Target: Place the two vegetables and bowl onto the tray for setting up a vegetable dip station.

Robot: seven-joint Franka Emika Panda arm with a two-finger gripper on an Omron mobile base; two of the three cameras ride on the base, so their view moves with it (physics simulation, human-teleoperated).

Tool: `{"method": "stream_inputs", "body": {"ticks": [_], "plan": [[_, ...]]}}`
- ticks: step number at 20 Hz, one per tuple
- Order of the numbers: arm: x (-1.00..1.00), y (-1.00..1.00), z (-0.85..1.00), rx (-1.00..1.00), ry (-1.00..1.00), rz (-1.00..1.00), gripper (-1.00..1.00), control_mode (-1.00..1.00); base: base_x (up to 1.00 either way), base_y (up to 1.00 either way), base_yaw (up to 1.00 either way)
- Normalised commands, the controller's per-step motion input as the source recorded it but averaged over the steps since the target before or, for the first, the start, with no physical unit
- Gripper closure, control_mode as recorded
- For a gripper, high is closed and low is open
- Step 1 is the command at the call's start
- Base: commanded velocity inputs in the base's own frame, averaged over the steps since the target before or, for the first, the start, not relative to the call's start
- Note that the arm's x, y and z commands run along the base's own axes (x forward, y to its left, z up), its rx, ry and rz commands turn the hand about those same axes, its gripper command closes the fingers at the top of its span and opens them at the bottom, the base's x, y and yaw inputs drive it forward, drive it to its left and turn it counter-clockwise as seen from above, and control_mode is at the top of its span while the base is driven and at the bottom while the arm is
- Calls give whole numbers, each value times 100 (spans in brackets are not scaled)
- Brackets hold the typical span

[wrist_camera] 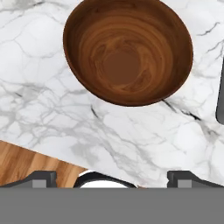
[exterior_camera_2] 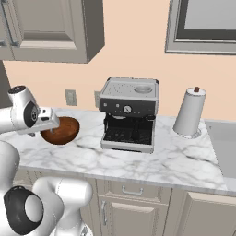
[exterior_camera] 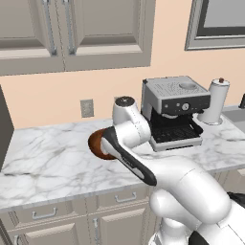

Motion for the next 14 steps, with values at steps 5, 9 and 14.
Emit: {"method": "stream_inputs", "body": {"ticks": [5, 9, 14], "plan": [[36, 33, -22, -2, 0, 18, -100, -100, 0, 0, 0], [35, 28, -27, -5, 0, 17, -100, -100, 0, 0, 0], [28, 22, -24, -3, 0, 16, -100, -100, 0, 0, 0]]}}
